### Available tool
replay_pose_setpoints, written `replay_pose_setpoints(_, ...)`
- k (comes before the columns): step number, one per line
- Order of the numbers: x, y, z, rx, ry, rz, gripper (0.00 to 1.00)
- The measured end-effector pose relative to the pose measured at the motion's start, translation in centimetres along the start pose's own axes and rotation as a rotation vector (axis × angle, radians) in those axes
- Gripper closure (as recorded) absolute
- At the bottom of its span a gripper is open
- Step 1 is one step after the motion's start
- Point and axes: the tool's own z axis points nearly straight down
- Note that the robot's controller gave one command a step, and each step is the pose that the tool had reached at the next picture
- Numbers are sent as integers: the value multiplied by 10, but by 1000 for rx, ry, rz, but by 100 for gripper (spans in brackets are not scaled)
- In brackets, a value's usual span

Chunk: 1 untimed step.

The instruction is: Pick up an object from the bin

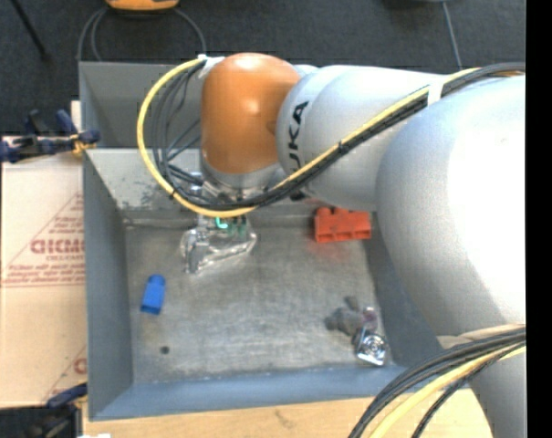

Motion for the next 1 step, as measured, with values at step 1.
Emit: replay_pose_setpoints(1,4,-48,47,-1,-18,-226,0)
